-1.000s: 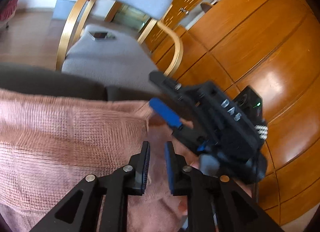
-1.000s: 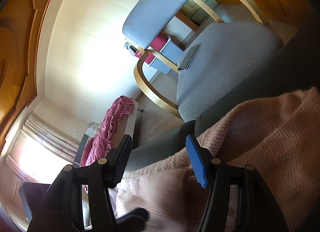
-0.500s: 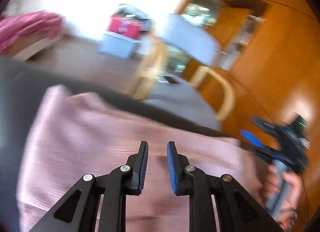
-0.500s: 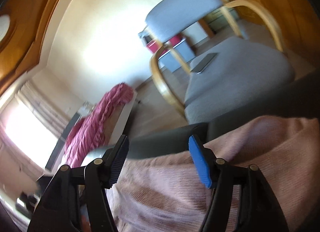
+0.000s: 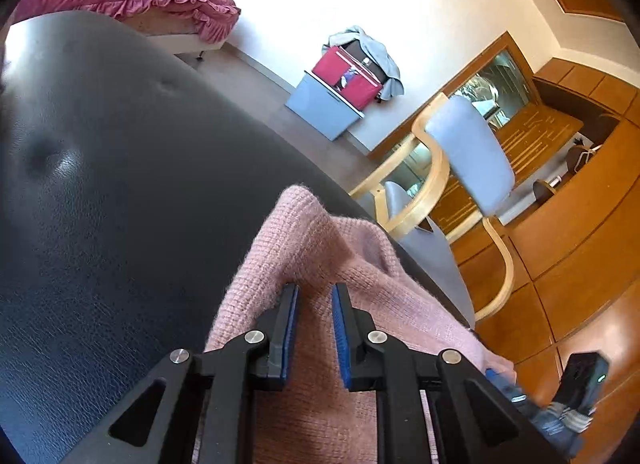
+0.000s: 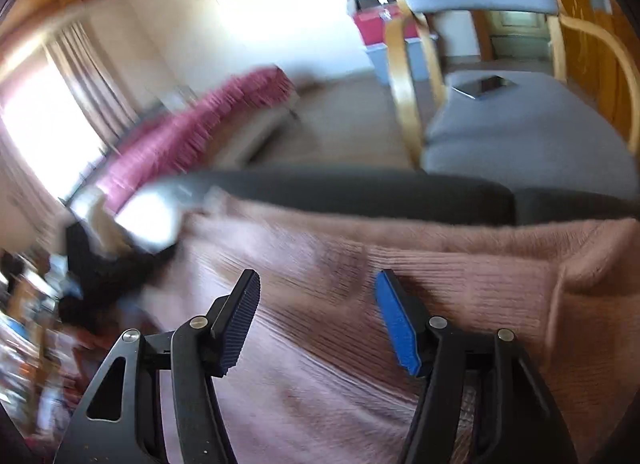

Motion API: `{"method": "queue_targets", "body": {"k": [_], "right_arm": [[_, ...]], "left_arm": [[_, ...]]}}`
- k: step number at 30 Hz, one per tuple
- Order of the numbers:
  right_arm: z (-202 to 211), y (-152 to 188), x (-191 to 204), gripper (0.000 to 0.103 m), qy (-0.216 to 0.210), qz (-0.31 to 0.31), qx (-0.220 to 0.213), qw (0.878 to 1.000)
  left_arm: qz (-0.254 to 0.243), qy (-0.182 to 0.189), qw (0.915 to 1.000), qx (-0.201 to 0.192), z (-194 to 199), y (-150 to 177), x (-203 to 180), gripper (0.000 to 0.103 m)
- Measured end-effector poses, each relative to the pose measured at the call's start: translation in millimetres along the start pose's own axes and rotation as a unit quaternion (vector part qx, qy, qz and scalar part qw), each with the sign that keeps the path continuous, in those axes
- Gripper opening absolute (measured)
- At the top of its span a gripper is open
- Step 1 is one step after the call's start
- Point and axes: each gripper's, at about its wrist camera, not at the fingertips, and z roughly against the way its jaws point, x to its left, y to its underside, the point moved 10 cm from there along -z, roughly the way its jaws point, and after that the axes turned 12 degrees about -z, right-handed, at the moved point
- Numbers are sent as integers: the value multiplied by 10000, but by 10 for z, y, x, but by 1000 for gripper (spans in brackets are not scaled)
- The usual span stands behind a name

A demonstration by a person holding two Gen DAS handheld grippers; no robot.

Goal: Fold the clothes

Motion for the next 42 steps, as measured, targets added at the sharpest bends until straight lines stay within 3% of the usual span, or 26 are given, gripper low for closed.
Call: {"method": "queue_targets", "body": {"k": [2, 9, 12, 17, 22, 24, 25, 30, 32, 35, 37, 40, 42], "right_arm": [[-32, 12, -28, 50, 207, 177, -96, 9996], [-19, 13, -56, 53, 23, 5, -139, 9999], [-22, 18, -35, 61, -61, 24, -135, 9999], [-28, 6, 4, 61, -86, -9, -160, 9998], [128, -115, 59, 61, -392, -258, -536, 9975], [162, -122, 185, 43, -642, -132, -569, 9962], [138, -100, 264, 24, -746, -13, -494, 9960], [-145, 99, 438, 22, -903, 140, 183, 9956], [-212, 128, 372, 14, -885, -68, 361, 9954], [-148, 19, 75, 0, -572, -471, 118, 9972], [-76, -35, -118, 0, -390, -740, -65, 9965], [62, -126, -374, 0, 208, -834, -427, 9954], [62, -150, -390, 0, 235, -892, -475, 9946]], "left_arm": [[22, -10, 10000, -57, 32, -23, 19, 15], [-180, -502, 9981, -310, 264, -137, -183, 17], [-632, -513, 9967, 47, 152, -128, -504, 18], [-1671, -1291, 9761, 513, -283, 137, -485, 18], [-831, -659, 9939, 291, -298, 56, -285, 16], [-864, -653, 9937, 288, -301, 63, -295, 16], [-932, -705, 9927, 298, -304, 65, -306, 16], [-1021, -783, 9912, 318, -335, 49, -317, 17], [-1004, -810, 9911, 321, -324, 46, -303, 16], [-1049, -879, 9900, 330, -325, 51, -300, 15], [-1053, -888, 9899, 335, -315, 50, -310, 15], [-1028, -880, 9902, 335, -277, 45, -328, 14], [-1038, -873, 9902, 321, -271, 48, -331, 14]]}}
